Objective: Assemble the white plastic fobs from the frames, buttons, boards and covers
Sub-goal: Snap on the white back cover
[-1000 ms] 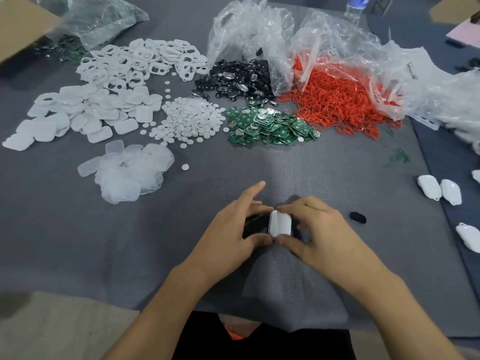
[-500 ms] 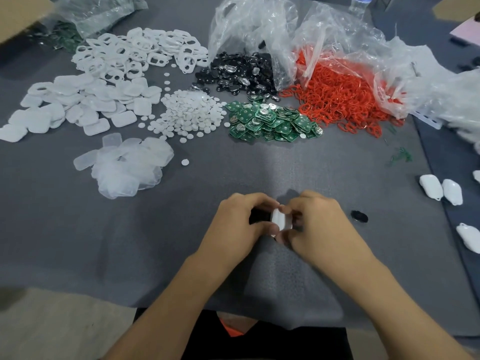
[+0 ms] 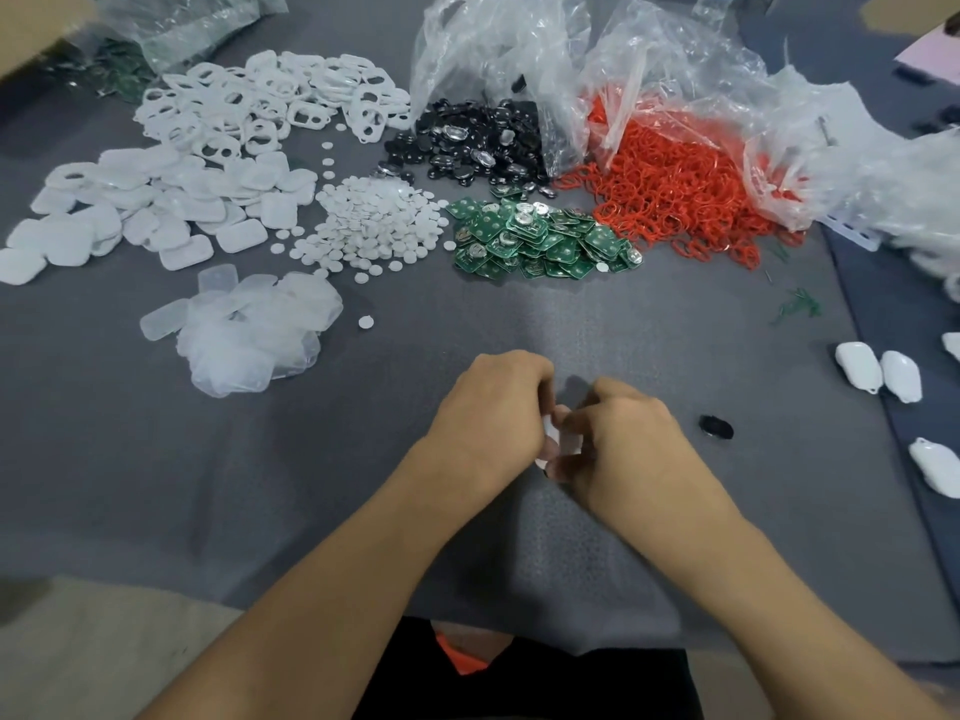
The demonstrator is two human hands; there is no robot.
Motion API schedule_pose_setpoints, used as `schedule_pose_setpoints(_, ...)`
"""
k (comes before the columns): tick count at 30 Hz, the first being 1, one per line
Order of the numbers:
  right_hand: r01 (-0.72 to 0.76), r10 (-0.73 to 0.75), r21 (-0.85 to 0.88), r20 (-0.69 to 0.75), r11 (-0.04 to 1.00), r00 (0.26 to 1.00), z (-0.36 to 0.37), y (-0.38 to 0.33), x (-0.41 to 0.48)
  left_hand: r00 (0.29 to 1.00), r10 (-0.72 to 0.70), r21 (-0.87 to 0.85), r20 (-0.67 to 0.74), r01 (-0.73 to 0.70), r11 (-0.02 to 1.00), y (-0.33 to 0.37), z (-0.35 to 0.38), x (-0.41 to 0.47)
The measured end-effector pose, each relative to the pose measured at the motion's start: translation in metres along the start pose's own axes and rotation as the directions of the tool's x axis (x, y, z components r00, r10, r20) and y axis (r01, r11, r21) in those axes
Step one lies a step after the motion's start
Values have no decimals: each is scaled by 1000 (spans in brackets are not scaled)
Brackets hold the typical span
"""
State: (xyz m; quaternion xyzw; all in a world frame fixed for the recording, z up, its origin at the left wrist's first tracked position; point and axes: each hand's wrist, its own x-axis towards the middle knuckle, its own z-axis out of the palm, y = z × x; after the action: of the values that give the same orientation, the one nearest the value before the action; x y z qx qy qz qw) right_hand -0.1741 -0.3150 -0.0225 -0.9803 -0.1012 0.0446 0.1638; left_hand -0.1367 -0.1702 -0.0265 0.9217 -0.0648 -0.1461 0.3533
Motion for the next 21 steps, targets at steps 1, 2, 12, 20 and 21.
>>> schedule_pose_setpoints(1, 4, -2, 46, -39, 999, 999, 1, 1, -3, 1000, 2, -5, 9, -2, 1000, -1, 0, 0)
schedule_pose_setpoints(2, -2, 11, 110, -80, 994, 997, 4, 2, -6, 1000, 5, -19, 13, -5, 1000, -3, 0, -2)
schedule_pose_setpoints(12, -109, 337, 916, -30, 387, 941, 19, 12, -39, 992, 52, -617, -112, -110, 779, -22, 32, -41)
schedule_pose_setpoints(20, -99, 423, 971, -3, 220, 906, 22, 7, -42, 993, 8, -725, -121, -94, 682, -14, 48, -48)
schedule_pose_setpoints(21, -98, 416, 969, -5, 226, 909, 22, 8, -42, 992, 4, -733, -128, -97, 674, -14, 49, -49)
